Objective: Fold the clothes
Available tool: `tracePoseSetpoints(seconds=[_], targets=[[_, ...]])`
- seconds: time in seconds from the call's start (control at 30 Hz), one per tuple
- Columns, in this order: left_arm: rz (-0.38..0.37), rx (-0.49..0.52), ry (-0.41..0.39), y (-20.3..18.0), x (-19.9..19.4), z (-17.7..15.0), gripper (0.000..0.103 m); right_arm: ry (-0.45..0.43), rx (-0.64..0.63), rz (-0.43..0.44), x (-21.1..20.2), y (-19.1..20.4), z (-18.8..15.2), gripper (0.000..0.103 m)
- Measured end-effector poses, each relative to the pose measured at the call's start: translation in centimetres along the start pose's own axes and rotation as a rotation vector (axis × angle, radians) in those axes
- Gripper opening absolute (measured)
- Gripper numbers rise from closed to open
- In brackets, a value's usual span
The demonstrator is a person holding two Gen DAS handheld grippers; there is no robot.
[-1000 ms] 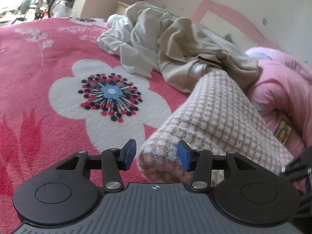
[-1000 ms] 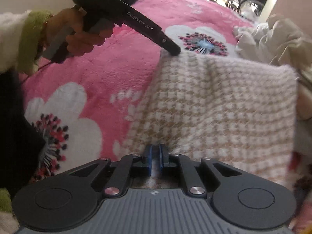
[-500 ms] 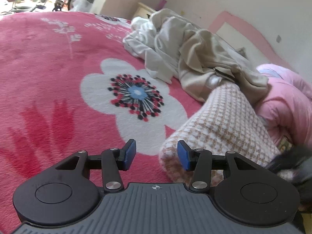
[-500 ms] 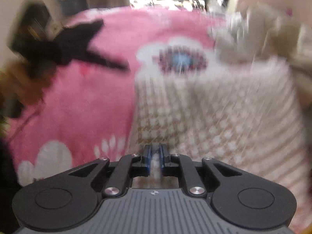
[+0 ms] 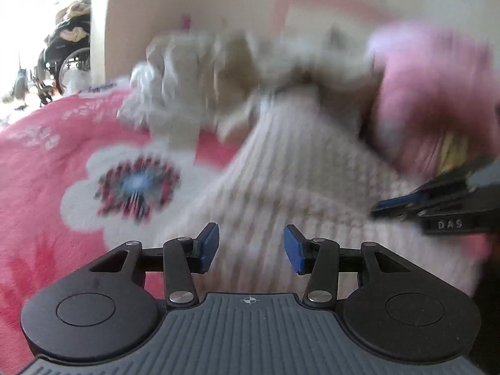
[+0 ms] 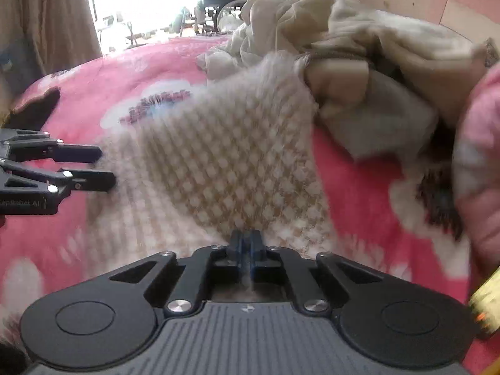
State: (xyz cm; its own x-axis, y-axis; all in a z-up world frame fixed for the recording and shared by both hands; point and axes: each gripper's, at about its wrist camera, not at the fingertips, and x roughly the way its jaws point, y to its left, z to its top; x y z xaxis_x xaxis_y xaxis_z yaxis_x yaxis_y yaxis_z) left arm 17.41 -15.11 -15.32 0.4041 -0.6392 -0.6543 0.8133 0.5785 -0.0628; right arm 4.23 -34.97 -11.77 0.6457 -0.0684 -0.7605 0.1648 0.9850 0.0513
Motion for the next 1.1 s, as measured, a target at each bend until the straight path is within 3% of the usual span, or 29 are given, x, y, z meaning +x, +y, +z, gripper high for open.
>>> tracePoseSetpoints(seconds=[0.07,0.2,0.27,0.37,0.4,0.5,0.53,0.57,0.63,0.73,0.83,0.93,1.1], targets=[[0.02,0.007,-0.032,0.0,-0.4,-1.1,0.047,0.031,0.006,-0.005,0.6,-0.6,-0.6,0.001],[0.005,-0.069,-0.046,1.4,-2.2,-0.3,0.046,-0.009,-0.038,0.059,-1.4,0.2,4.9,0.009],[0.01,-0.056,-0.101,1.6,-3.4,0.7,0.045,-0.066,-0.074,0.098,-1.7,0.8,8.4,0.011],[-0.005,-0.051,-0.138,1.9,-2.8,2.8,0.046,-0.098,-0.11,0.137,1.5,2.0,13.2,0.011],[0.015,-0.034,-0.112,1.8,-1.6,3.1,0.046,-0.093,-0.124,0.126,3.3,2.2,14.2,0.011],[0.095,0.055,-0.04,1.4,1.6,1.9,0.047,-0.029,-0.125,0.038,9.6,1.2,15.1,0.008],[0.123,0.09,-0.021,1.2,2.5,1.2,0.047,0.002,-0.12,-0.002,11.7,0.4,14.9,0.0],[0.129,0.11,-0.043,1.2,2.2,0.4,0.047,0.032,-0.096,-0.032,13.3,-1.1,13.7,0.0],[0.103,0.073,-0.058,1.8,1.5,0.0,0.047,0.037,-0.018,0.001,14.5,-3.7,11.2,0.0],[0.073,0.042,-0.065,2.7,1.5,-0.2,0.047,0.026,0.011,0.011,14.5,-4.5,10.2,0.0],[0.067,0.062,-0.072,2.7,1.6,-0.4,0.047,0.041,0.008,0.032,14.8,-4.8,10.9,0.0],[0.06,0.068,-0.069,2.8,1.5,-0.3,0.047,0.054,0.098,0.1,13.5,-6.2,12.8,0.0],[0.05,0.078,-0.064,2.8,1.3,-0.3,0.047,0.017,0.058,0.1,13.0,-6.3,13.4,0.0]])
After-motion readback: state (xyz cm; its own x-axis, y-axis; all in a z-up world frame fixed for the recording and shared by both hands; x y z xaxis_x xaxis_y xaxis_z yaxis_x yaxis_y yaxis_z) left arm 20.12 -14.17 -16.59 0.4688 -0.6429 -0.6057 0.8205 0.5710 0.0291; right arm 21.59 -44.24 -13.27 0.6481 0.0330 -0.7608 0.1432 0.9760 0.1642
